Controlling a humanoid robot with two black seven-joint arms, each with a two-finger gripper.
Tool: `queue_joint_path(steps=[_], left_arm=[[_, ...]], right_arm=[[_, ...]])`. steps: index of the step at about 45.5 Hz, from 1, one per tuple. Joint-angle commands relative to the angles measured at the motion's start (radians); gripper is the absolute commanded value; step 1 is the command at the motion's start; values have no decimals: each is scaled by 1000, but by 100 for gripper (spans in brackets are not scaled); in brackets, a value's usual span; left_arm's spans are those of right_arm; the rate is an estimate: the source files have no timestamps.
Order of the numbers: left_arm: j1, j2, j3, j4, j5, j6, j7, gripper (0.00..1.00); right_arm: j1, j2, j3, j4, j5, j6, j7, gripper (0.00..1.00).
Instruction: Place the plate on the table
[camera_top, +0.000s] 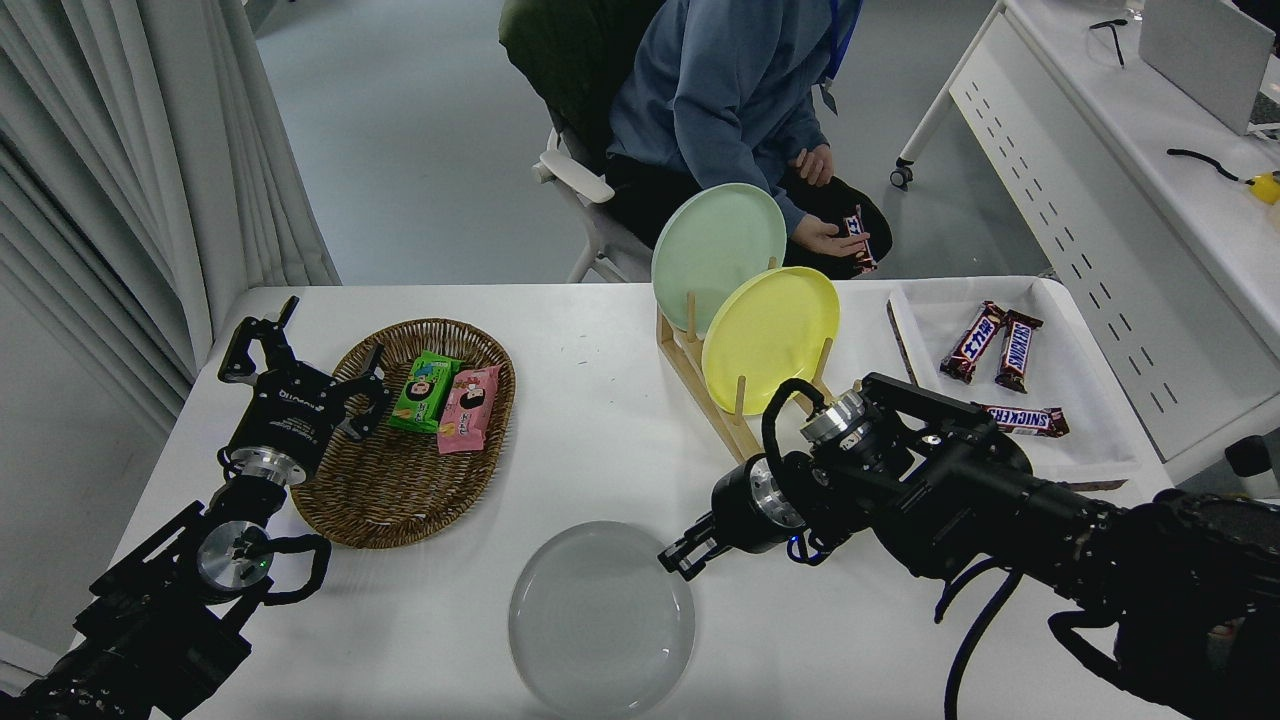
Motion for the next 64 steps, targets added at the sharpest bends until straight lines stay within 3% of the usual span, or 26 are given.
queue_joint_path(steps=[1, 32, 33, 34, 35, 37, 38, 64], left_arm=[[0, 0, -1, 0, 0, 0, 0, 100], [0, 0, -1, 0, 0, 0, 0, 100], [0, 0, -1, 1, 0, 0, 0, 100], [0, 0, 1, 1, 0, 0, 0, 100], [0, 0, 1, 0, 0, 0, 0, 100], [0, 0, -1, 1, 0, 0, 0, 100], [0, 0, -1, 0, 0, 0, 0, 100], [0, 0, 1, 1, 0, 0, 0, 100]], right_arm=[[-3, -20, 0, 2, 0, 0, -2, 0], [-10, -20, 14, 1, -31, 0, -1, 0], [-10, -20, 16, 1, -31, 0, -1, 6], [-13, -20, 17, 1, -31, 0, -1, 19], [-13, -20, 20, 2, -33, 0, 1, 36], [-13, -19, 20, 2, -34, 0, 1, 85], [-13, -19, 20, 2, -37, 0, 1, 100], [42, -19, 46, 148, -48, 0, 1, 100]])
